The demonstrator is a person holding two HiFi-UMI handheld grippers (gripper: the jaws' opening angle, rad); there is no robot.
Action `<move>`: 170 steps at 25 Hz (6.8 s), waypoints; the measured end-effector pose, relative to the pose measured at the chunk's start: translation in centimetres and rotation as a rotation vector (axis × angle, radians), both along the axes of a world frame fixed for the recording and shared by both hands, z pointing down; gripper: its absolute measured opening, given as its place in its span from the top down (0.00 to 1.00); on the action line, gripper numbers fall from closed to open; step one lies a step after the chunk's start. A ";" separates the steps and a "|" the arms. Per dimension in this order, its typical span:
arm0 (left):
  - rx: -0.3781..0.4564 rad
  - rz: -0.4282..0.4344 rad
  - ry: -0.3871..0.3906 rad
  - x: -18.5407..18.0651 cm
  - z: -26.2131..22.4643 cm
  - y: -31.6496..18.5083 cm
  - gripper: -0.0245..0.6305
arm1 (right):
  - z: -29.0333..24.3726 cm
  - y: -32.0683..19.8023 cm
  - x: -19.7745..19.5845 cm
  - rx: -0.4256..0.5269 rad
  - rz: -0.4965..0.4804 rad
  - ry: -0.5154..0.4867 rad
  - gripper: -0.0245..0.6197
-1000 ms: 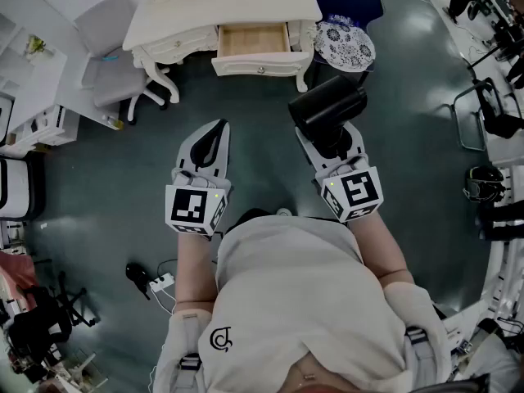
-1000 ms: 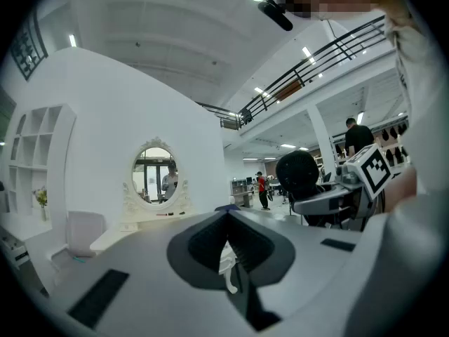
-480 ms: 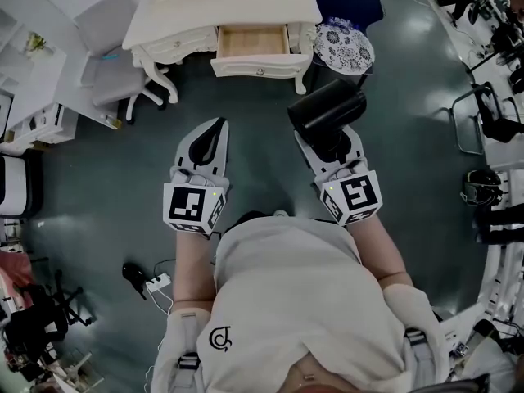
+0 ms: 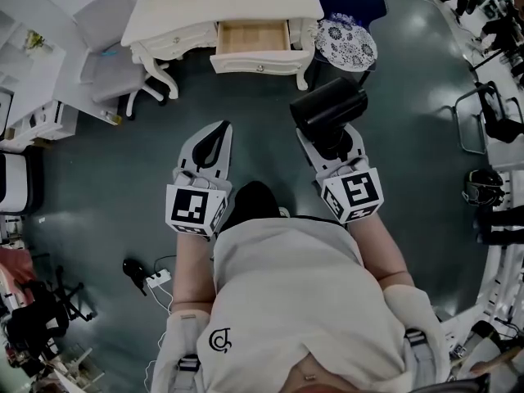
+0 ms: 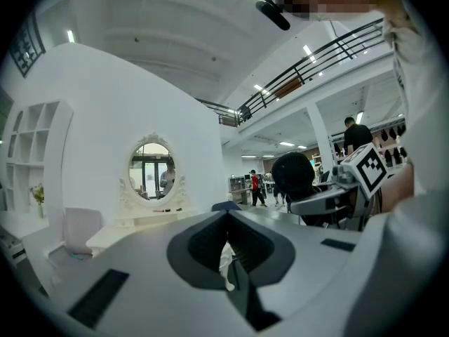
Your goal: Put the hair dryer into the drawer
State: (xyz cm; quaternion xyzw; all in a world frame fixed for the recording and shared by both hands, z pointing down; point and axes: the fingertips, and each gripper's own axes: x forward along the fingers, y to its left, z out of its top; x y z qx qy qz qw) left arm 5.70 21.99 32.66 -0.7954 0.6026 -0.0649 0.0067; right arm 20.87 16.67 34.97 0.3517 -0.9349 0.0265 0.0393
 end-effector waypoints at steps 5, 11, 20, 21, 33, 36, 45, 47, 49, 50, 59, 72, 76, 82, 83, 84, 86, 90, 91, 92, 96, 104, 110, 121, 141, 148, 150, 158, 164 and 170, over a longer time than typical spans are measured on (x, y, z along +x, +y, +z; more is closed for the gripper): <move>-0.017 -0.005 0.009 -1.8 0.8 -1.8 0.94 | 1.3 -2.1 -1.7 -0.032 0.011 0.019 0.58; -0.025 0.014 0.014 -5.4 1.5 -7.0 0.94 | 2.2 -6.6 -5.3 -0.046 0.014 0.036 0.58; -0.036 0.065 0.047 -13.5 1.9 -19.8 0.94 | 2.5 -18.2 -13.2 -0.066 0.055 0.067 0.58; -0.036 0.074 0.050 -14.4 1.7 -21.3 0.94 | 2.3 -19.5 -14.2 -0.067 0.061 0.065 0.58; -0.022 0.174 0.091 -21.1 1.0 -34.1 0.94 | 2.8 -31.9 -22.3 -0.074 0.074 0.098 0.58; -0.040 0.179 0.095 -21.1 1.9 -35.4 0.94 | 4.3 -33.5 -23.1 -0.093 0.033 0.133 0.58; -0.064 0.074 0.122 -20.9 3.4 -38.5 0.94 | 11.1 -38.2 -24.9 -0.157 -0.181 0.285 0.58; -0.086 0.043 0.126 -21.1 4.8 -39.0 0.94 | 13.4 -38.8 -25.7 -0.166 -0.261 0.340 0.58; -0.107 0.015 0.137 -20.9 6.2 -39.4 0.94 | 16.2 -38.9 -26.1 -0.184 -0.345 0.399 0.58; -0.118 0.002 0.141 -20.8 7.0 -39.5 0.94 | 17.7 -38.9 -26.2 -0.195 -0.381 0.429 0.58; -0.270 -0.130 0.166 -22.4 13.4 -38.5 0.94 | 29.4 -38.9 -28.5 -0.272 -0.615 0.694 0.58; -0.303 -0.163 0.216 -24.6 16.0 -39.3 0.94 | 41.3 -39.5 -30.5 -0.371 -0.804 1.002 0.58; -0.327 -0.162 0.226 -24.9 17.0 -39.4 0.94 | 43.7 -39.3 -29.9 -0.373 -0.858 1.100 0.57; -0.341 -0.164 0.227 -25.7 17.8 -39.7 0.94 | 45.0 -39.2 -30.0 -0.397 -0.868 1.138 0.56; -0.341 -0.164 0.227 -25.7 17.8 -39.8 0.94 | 45.0 -39.1 -30.0 -0.400 -0.865 1.139 0.55; -0.339 -0.164 0.228 -25.7 17.7 -39.9 0.94 | 45.1 -39.1 -30.0 -0.407 -0.860 1.139 0.55; -0.336 -0.163 0.228 -25.7 17.6 -40.1 0.94 | 44.9 -39.2 -30.3 -0.439 -0.838 1.121 0.53; -0.335 -0.149 0.222 -25.3 17.3 -40.3 0.94 | 43.1 -39.4 -30.9 -0.509 -0.807 1.059 0.38; -0.334 -0.146 0.219 -25.2 17.1 -40.3 0.94 | 42.4 -39.4 -31.0 -0.508 -0.803 1.049 0.38; -0.332 -0.144 0.216 -25.1 17.0 -40.3 0.94 | 41.7 -39.5 -31.0 -0.501 -0.798 1.042 0.38; -0.343 -0.132 0.188 -24.9 16.7 -40.0 0.94 | 38.3 -40.1 -30.9 -0.451 -0.752 0.998 0.45; -0.300 -0.119 0.111 -24.1 13.2 -40.9 0.94 | 27.7 -42.4 -29.9 -0.268 -0.542 0.781 0.88; -0.231 -0.113 0.106 -24.1 9.4 -41.5 0.94 | 18.2 -42.4 -29.8 -0.201 -0.484 0.568 0.95; -0.133 -0.050 0.007 -22.5 3.0 -42.3 0.94 | 0.6 -43.5 -25.9 -0.066 -0.295 0.080 0.95; -0.002 0.059 0.008 -19.1 -2.9 -45.0 0.94 | -6.6 -44.4 -19.2 0.113 -0.035 -0.032 0.95; -0.006 0.063 0.012 -19.2 -2.9 -45.0 0.94 | -6.0 -43.7 -20.0 0.129 -0.053 0.000 0.95; -0.007 0.062 0.013 -19.2 -2.9 -44.9 0.94 | -5.7 -43.8 -19.9 0.122 -0.041 -0.005 0.95; -0.021 0.063 0.013 -19.4 -2.5 -44.7 0.94 | -5.0 -43.4 -19.8 0.126 -0.026 -0.020 0.95; -0.003 0.087 0.014 -18.9 -2.5 -44.1 0.94 | -4.7 -43.0 -19.7 0.122 -0.024 -0.027 0.95; -0.003 0.098 0.019 -18.6 -2.4 -44.1 0.94 | -4.6 -43.0 -19.5 0.116 -0.021 -0.032 0.95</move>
